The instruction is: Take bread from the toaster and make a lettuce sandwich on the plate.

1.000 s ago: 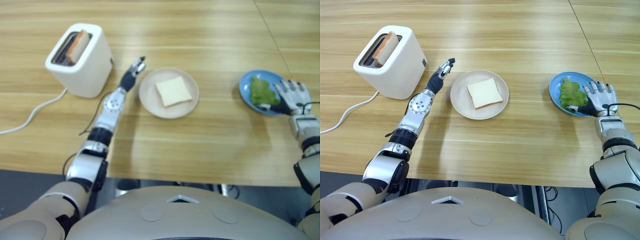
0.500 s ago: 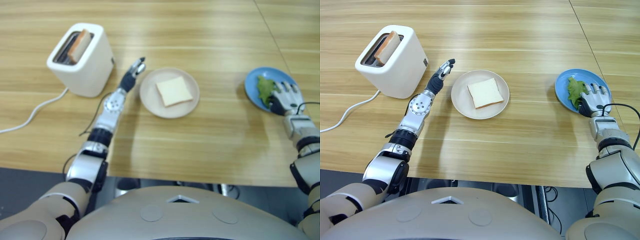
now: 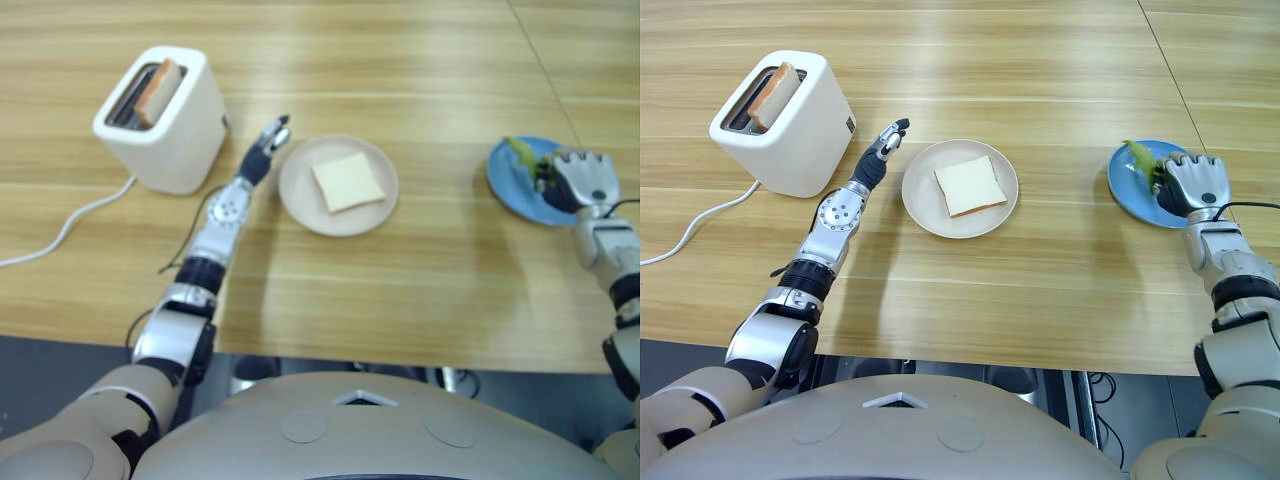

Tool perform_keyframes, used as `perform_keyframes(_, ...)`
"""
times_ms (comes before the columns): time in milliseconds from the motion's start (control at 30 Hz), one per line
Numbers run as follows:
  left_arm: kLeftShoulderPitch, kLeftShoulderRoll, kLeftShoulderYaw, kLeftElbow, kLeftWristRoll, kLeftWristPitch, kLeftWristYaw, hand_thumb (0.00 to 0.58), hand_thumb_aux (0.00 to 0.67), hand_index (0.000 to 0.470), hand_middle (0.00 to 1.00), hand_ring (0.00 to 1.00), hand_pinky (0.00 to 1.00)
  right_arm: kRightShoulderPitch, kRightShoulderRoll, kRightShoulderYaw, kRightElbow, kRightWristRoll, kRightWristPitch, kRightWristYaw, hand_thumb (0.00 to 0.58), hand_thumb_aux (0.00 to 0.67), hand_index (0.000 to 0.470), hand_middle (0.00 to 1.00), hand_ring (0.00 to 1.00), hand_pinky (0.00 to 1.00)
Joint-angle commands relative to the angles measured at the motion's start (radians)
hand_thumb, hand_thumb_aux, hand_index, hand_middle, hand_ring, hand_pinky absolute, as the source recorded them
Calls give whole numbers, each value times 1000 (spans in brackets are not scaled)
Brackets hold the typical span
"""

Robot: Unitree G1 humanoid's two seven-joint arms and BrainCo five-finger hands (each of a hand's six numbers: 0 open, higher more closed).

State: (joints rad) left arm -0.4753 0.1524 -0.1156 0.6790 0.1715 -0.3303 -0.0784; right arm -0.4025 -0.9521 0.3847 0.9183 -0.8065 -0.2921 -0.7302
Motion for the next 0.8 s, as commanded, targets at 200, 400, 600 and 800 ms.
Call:
perform_keyframes(200,-22,-5,32,58,-19,-6,26,0,0,0,0,0,0,71,16,-86,-551,-52,95,116,580,670,460,1000,1000,1000)
perform_keyframes(400,-48,-19,38,115,-23,-19,37,0,0,0,0,0,0,-54,185,5,-565,-130,52,176,580,670,460,1000,1000,1000)
perform_keyframes(600,-64,-30,36,149,-19,-32,42,0,0,0,0,0,0,-184,352,142,-287,-204,-15,164,580,670,460,1000,1000,1000)
perform_keyframes(800,-63,-30,34,161,-17,-37,43,0,0,0,0,0,0,-224,427,230,-31,-229,-62,112,580,670,460,1000,1000,1000)
